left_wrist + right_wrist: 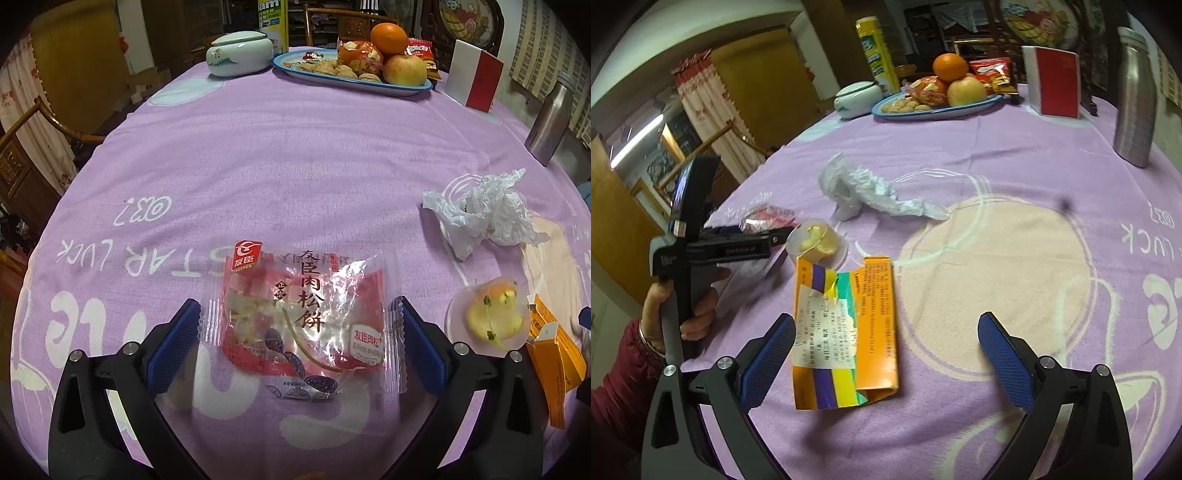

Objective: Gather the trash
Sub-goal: 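Lower the right tool onto the orange box and close it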

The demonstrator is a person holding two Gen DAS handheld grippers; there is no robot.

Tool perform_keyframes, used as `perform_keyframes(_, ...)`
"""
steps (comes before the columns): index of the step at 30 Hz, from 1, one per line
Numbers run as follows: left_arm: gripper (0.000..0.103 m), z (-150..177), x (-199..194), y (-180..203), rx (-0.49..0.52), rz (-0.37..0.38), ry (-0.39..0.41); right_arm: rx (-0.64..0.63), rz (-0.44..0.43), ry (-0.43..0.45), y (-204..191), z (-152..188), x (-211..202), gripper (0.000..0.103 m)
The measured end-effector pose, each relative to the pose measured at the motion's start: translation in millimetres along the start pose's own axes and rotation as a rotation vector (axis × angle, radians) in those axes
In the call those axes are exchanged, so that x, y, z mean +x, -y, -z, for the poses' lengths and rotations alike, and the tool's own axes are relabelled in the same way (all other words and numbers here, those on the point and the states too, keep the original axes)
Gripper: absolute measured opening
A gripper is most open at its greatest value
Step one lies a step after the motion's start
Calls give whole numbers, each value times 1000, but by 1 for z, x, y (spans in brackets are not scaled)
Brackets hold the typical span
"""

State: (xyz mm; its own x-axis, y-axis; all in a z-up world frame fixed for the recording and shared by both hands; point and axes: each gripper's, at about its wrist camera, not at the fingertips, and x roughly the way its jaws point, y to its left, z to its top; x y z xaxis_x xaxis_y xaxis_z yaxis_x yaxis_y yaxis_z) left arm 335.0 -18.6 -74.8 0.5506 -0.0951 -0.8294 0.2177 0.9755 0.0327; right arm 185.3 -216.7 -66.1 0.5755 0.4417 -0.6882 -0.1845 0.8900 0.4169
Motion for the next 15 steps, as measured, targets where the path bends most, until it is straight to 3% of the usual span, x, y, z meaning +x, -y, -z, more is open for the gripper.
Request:
perform_keyframes(7,98,0,0,0,0,0,1,-138,27,-72,-29,-4,21,97)
perform_keyframes(11,98,0,0,0,0,0,1,-151,36,-146,-31,-7,36,97)
perform_keyframes(15,98,0,0,0,0,0,1,-143,17,-147,-29,-9,37,99)
